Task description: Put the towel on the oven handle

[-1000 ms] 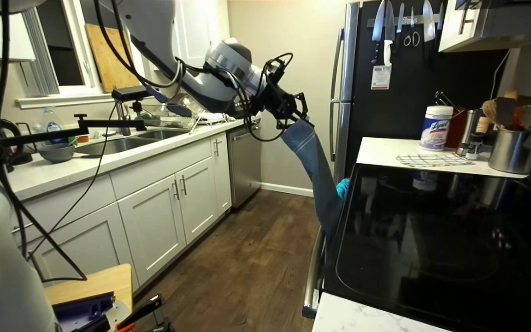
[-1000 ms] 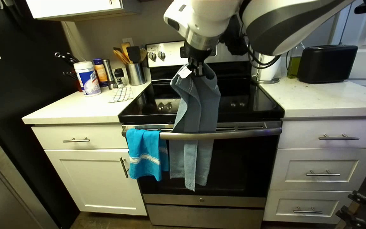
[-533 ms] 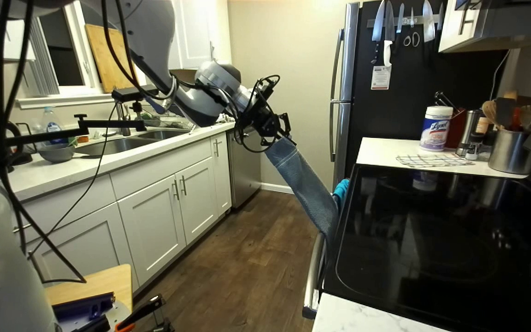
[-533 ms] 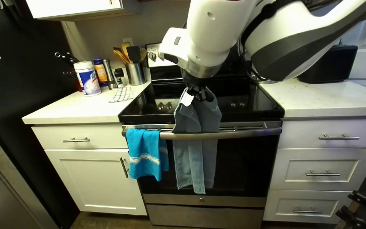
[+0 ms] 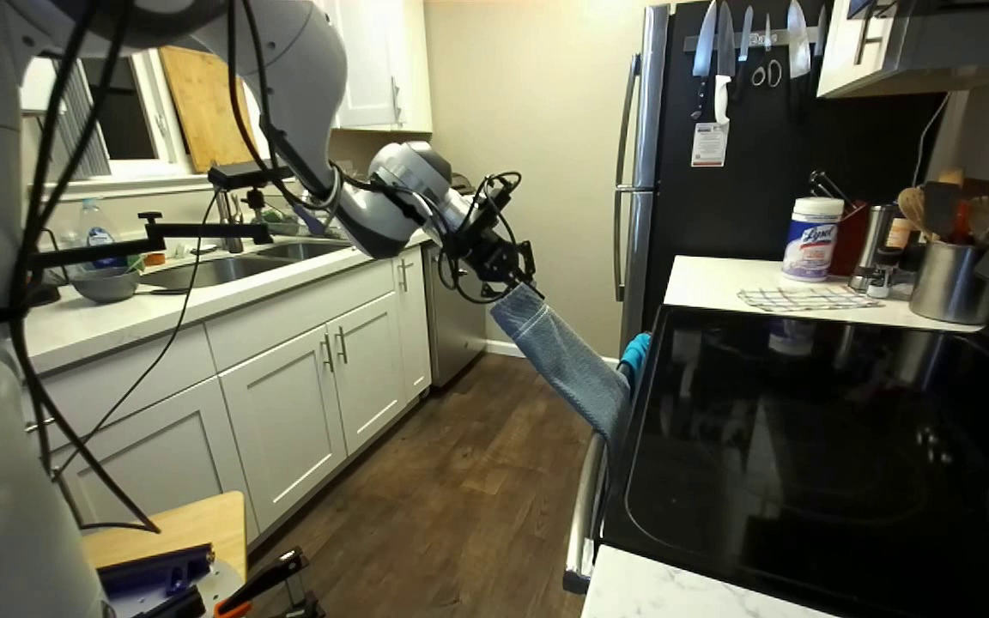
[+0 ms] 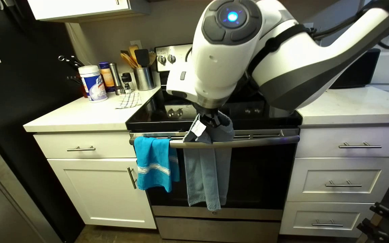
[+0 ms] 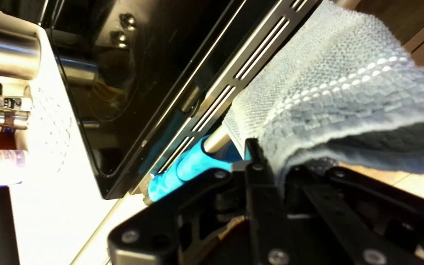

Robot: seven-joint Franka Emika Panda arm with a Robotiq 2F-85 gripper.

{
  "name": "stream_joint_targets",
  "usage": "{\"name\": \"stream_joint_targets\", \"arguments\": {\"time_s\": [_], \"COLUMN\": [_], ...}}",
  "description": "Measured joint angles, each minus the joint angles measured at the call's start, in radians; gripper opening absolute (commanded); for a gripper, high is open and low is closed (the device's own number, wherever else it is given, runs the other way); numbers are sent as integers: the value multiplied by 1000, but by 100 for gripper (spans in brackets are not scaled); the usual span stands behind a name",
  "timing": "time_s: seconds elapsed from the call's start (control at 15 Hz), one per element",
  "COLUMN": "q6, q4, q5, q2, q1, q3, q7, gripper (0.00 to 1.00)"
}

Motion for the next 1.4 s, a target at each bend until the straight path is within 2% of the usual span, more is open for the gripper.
{"name": "stream_joint_targets", "arguments": {"time_s": [0.6,1.07,1.4], "q6": [-49,-56,-101], "q4": [92,156,202], "q5": [1,111,127], "q2": [143,178,238], "q1": [67,103,150], "q3": [21,64,71], "q7": [-102,-192,-226], "gripper": [1,1,1]}}
